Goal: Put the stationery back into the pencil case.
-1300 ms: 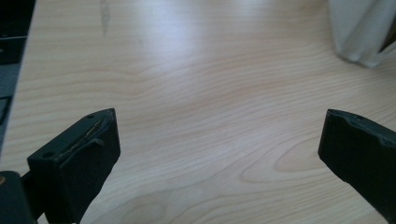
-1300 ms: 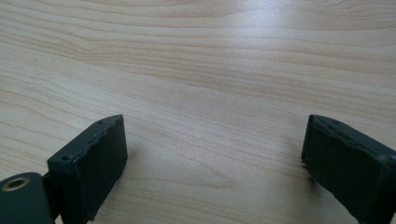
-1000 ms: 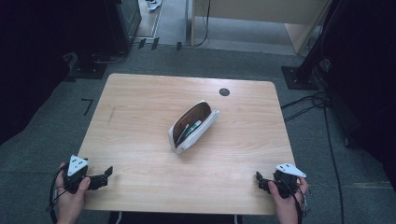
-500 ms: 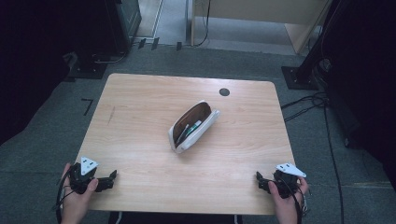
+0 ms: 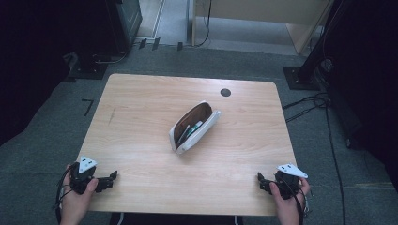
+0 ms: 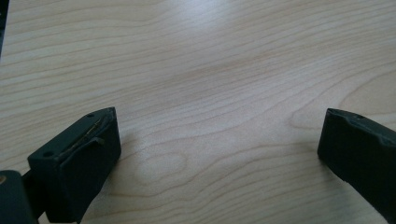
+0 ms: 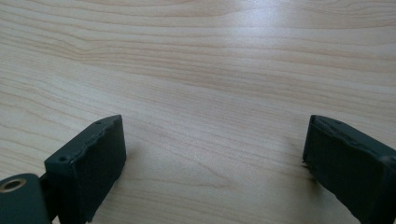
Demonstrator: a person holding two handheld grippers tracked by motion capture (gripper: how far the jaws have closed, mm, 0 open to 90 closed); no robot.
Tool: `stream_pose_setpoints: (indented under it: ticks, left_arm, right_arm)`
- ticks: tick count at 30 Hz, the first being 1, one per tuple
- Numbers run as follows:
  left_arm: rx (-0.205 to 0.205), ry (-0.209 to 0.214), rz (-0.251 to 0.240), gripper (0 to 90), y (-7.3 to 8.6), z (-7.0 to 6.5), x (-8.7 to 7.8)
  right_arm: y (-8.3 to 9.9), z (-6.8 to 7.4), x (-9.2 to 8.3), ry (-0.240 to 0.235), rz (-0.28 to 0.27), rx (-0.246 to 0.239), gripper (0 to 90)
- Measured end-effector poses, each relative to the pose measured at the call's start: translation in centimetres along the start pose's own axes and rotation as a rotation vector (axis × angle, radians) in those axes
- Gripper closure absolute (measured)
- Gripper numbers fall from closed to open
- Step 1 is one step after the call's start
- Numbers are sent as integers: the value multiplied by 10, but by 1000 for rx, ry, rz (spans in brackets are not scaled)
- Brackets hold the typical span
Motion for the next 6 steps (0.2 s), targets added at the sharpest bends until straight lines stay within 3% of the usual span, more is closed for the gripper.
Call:
stream_pose_setpoints:
  ticks: [6]
  left_arm:
    - [-3, -1, -1, 0, 0, -1, 0]
  right_arm:
    - [0, -2, 0, 14, 5, 24, 32]
Point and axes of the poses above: each handheld gripper's, and its own axes: x roughly forward along the jaws, y roughly out of its underside, z roughly to its left, the point moved 3 cm from there along x, roughly forward along the jaws, and after that the axes turned 15 degrees about z, right-handed, at the moved point
